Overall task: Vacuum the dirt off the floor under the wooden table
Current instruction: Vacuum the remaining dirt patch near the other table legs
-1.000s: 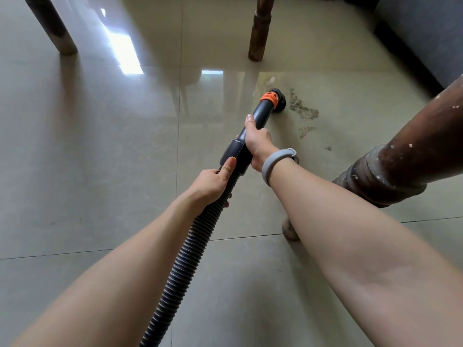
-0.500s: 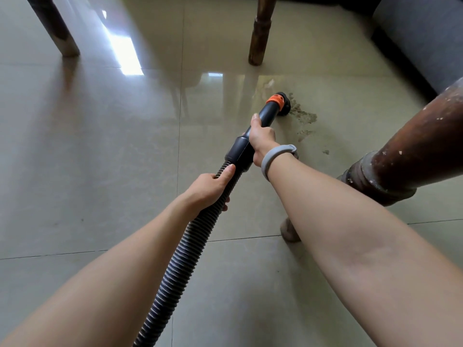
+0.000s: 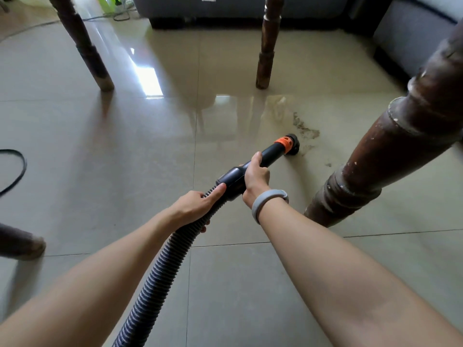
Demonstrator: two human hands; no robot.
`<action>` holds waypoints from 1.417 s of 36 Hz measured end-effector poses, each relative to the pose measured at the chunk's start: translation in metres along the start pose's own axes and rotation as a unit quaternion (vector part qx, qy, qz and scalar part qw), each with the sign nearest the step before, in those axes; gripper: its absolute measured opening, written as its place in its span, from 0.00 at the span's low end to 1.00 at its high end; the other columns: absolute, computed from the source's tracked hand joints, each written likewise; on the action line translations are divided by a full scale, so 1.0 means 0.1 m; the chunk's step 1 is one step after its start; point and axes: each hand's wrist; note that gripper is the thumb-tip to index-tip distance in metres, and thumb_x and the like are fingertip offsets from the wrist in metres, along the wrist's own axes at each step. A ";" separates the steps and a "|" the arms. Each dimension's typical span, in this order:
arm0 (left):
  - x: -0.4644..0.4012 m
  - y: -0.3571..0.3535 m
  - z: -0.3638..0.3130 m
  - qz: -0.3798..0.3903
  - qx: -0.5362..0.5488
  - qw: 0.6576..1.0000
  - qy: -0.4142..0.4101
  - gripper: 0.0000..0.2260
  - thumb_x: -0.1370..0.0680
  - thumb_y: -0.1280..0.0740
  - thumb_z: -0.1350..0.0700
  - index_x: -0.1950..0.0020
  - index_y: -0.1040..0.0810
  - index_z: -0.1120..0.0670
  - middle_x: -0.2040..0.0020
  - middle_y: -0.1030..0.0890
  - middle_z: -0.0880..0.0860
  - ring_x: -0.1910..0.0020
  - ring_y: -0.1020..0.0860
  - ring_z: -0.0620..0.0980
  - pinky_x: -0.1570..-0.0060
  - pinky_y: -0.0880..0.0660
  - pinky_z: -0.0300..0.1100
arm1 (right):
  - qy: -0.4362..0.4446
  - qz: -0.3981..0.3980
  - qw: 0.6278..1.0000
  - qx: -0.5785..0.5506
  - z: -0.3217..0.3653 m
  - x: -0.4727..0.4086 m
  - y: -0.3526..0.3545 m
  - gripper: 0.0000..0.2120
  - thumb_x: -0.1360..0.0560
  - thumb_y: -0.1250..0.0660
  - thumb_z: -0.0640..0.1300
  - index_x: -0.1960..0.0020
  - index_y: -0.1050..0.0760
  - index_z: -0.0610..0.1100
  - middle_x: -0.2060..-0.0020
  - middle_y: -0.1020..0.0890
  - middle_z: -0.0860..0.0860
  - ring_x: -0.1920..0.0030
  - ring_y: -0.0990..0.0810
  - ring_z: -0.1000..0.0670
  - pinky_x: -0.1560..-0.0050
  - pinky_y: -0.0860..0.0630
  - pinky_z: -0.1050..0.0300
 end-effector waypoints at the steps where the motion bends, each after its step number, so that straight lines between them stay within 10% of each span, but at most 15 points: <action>1: 0.04 0.01 -0.02 -0.002 -0.006 1.000 -0.003 0.27 0.25 0.43 0.32 0.60 0.28 0.57 0.65 0.23 0.57 0.73 0.23 0.54 0.73 0.25 0.38 | -0.002 0.002 1.000 -0.002 0.01 0.04 0.01 0.25 0.19 0.47 0.57 0.33 0.35 0.39 0.51 0.25 0.46 0.49 0.26 0.44 0.42 0.27 0.49; 15: 0.24 0.21 -0.13 -0.060 -0.093 0.992 -0.064 0.27 0.26 0.42 0.32 0.63 0.27 0.56 0.71 0.22 0.55 0.77 0.23 0.52 0.74 0.26 0.36 | -0.015 -0.021 1.000 0.014 0.09 0.23 0.03 0.27 0.18 0.49 0.57 0.29 0.37 0.38 0.36 0.26 0.43 0.38 0.26 0.42 0.48 0.33 0.55; 23: 0.05 0.03 0.12 -0.038 -0.090 0.991 -0.086 0.26 0.25 0.42 0.33 0.64 0.27 0.55 0.69 0.21 0.55 0.75 0.21 0.52 0.73 0.25 0.37 | -0.023 -0.032 0.999 0.022 -0.08 0.08 0.12 0.27 0.20 0.46 0.59 0.30 0.36 0.40 0.39 0.26 0.44 0.39 0.25 0.41 0.35 0.29 0.45; 51: -0.54 0.05 -0.08 -0.035 -0.074 0.992 -0.092 0.28 0.26 0.42 0.32 0.61 0.26 0.58 0.69 0.21 0.56 0.74 0.20 0.55 0.67 0.20 0.43 | 0.017 -0.079 0.989 0.126 0.23 -0.41 -0.19 0.29 0.26 0.42 0.57 0.32 0.34 0.39 0.39 0.25 0.43 0.43 0.23 0.39 0.39 0.26 0.44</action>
Point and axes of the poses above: each hand's wrist, its own x-axis away from the middle knuckle, its own y-axis out of the back of the hand, z = x × y
